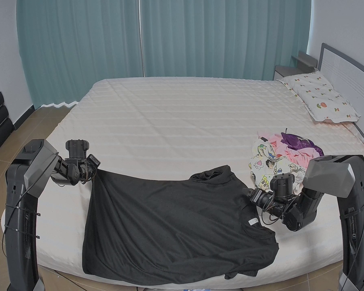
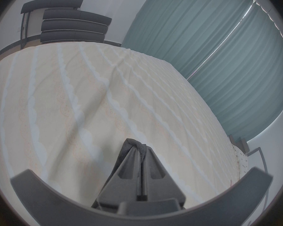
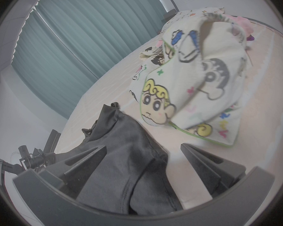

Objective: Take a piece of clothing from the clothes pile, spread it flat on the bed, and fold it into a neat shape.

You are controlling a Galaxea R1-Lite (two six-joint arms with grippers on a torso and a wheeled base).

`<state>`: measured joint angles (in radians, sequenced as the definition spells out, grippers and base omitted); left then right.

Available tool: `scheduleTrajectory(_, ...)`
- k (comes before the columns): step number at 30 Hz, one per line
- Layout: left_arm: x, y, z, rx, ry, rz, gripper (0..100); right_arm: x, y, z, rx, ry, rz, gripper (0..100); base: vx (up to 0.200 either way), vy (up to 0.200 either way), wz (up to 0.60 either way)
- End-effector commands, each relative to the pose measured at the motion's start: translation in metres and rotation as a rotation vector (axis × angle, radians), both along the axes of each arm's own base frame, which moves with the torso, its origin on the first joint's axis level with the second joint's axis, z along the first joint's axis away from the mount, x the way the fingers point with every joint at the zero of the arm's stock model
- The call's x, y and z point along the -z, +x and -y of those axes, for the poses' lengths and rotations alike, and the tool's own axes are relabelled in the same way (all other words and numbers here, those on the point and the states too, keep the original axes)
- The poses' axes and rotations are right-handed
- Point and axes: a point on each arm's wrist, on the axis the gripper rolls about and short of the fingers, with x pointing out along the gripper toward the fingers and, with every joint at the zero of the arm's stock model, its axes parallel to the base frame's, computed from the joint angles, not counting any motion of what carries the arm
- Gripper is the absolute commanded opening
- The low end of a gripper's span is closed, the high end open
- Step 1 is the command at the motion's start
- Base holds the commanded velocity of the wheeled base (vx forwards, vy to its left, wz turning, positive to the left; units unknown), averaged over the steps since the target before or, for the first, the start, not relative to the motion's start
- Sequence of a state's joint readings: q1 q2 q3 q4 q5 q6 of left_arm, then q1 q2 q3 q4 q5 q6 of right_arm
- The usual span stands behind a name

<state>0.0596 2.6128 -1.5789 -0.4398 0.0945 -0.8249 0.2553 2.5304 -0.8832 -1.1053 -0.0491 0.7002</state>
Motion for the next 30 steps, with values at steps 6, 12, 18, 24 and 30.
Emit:
scheduleTrajectory(6, -0.001, -0.001, 0.000, 0.000, -0.001, -0.001, 0, 0.011, 0.018, -0.004, -0.022, 0.004, -0.025, 0, 0.000, 0.000, 0.00)
scheduleTrajectory(12, -0.001, -0.001, 0.000, -0.001, -0.002, -0.001, 0, 0.007, 0.024, -0.003, -0.016, 0.011, 0.001, 0, 0.000, 0.000, 0.00)
scheduleTrajectory(18, -0.004, 0.001, 0.000, -0.018, -0.028, 0.018, 0, -0.006, 0.041, 0.007, 0.040, 0.027, 0.086, 0, 0.000, 0.000, 0.00)
scheduleTrajectory(24, -0.006, 0.002, 0.001, -0.017, -0.033, 0.034, 0, -0.018, 0.049, 0.009, 0.057, 0.040, 0.200, 0, 0.000, 0.000, 0.00)
scheduleTrajectory(30, -0.010, 0.006, 0.002, -0.026, -0.040, 0.119, 0, -0.014, 0.063, 0.008, 0.075, 0.042, 0.239, 0, 0.000, 0.000, 0.00)
